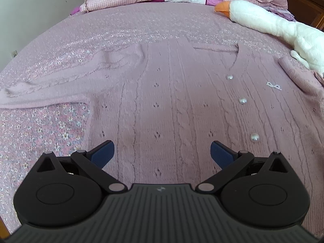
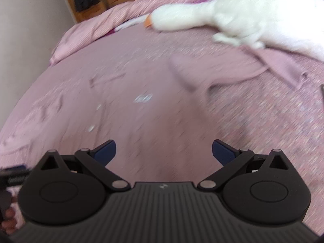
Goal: Fold small clothes
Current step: 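Grasp the cardigan sleeve nearest the right tool with the right gripper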
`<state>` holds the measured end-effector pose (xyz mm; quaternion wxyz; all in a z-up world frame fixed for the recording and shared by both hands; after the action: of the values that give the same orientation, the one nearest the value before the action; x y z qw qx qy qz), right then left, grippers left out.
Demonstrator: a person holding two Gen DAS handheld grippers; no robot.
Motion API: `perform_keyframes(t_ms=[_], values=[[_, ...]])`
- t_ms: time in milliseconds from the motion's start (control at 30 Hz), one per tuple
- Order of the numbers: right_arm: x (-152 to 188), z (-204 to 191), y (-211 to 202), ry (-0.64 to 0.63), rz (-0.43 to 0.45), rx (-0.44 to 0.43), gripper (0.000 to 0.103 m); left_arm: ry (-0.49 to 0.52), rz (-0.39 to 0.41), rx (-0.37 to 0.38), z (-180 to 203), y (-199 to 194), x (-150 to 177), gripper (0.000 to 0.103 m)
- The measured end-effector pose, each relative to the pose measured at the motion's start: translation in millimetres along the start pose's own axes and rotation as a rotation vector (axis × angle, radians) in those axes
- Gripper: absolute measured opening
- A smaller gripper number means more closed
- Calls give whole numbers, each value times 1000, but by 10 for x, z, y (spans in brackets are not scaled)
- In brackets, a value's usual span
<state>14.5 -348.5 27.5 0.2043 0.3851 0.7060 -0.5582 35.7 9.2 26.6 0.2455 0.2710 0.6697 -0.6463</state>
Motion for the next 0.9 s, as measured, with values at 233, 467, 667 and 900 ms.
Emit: perform_keyframes(t_ms=[233, 467, 667, 900], values=[[-462, 632, 237, -25, 79, 149, 103, 12, -13, -14, 77, 56, -38, 103], [-709, 1168, 564, -71, 110, 305, 103, 30, -16, -35, 118, 136, -75, 103], [-769, 1532, 828, -84, 63, 391, 96, 33, -27, -51, 121, 188, -95, 103], [-654, 1630, 952, -103, 30, 394, 76, 40, -32, -59, 108, 231, -107, 103]])
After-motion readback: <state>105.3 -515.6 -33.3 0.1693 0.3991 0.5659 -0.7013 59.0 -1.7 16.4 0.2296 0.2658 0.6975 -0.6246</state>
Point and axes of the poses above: each gripper's, at about its wrist camera, not at the fingertips, and y roughly the way its jaws point, z to its right, x to its underside, the point moved 2 cm from there along y, roughly the way its jaws point, and after that the axes turned 2 degrees about z, right-handed, at the moved point
